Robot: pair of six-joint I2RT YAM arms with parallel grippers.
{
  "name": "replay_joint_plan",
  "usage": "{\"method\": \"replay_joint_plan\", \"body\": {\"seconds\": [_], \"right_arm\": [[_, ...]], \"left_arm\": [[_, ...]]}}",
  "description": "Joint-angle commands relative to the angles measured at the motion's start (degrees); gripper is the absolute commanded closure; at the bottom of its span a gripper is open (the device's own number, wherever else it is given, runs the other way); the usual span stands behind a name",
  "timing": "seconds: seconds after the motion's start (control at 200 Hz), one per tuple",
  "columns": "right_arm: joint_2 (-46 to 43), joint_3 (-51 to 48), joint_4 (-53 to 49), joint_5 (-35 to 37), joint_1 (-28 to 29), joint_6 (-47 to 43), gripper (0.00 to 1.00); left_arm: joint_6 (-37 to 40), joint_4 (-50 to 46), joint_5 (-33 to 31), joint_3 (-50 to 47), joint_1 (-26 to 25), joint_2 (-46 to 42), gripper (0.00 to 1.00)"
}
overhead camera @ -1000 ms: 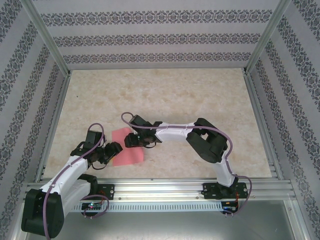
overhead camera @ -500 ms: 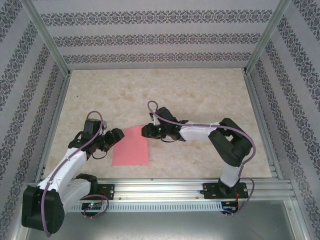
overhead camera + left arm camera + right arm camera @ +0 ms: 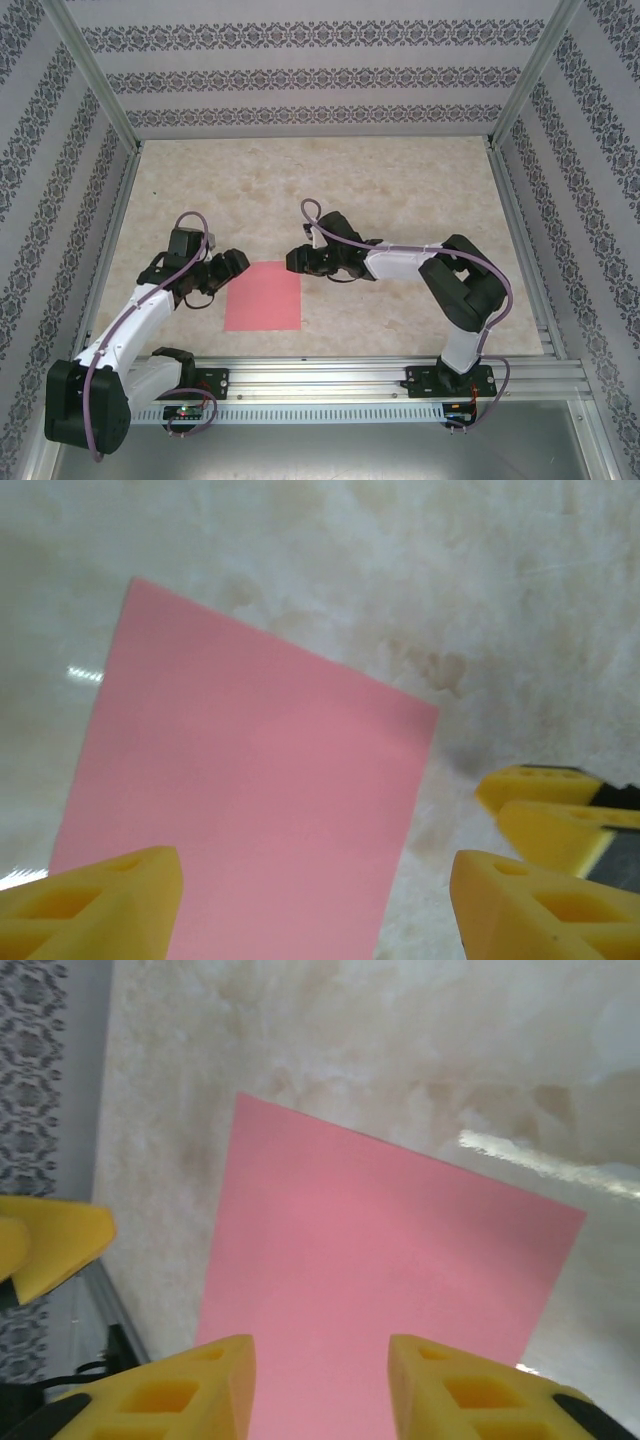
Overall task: Fold a paper plane with a square sheet of paper (fold left side to right side)
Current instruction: Pick up the square sheet of paper from the bottom-center of the table.
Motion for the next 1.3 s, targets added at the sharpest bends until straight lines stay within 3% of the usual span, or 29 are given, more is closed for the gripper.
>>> {"method": "replay_joint_plan", "body": {"seconds": [0.0,0.08,0.35,0.485,1.294], "right_arm": [[0.8,7.3,-13.2,10.8,2.8,-8.2,0.5],[2.7,11.5,-19.8,16.3,4.9,-9.9,0.43],[8.0,19.1,-28.3,26.3,7.0,-9.8,0.21],[10.3,21.0,-30.1,27.5,8.0,-10.2,0.13],[15.3,23.7,-25.6,14.7,13.5,-4.2,0.17]], "left_arm": [[0.7,-3.4,0.9,-3.4,-0.9,-1.4,0.28],[0.9,-3.5,1.8,-5.3,-1.1,-1.5,0.28],[1.3,-3.6,2.5,-7.9,-1.5,-1.2,0.28],[1.2,-2.8,3.1,-8.6,-1.7,-0.5,0.28],[0.2,2.0,2.6,-12.4,-2.9,1.7,0.33]]}}
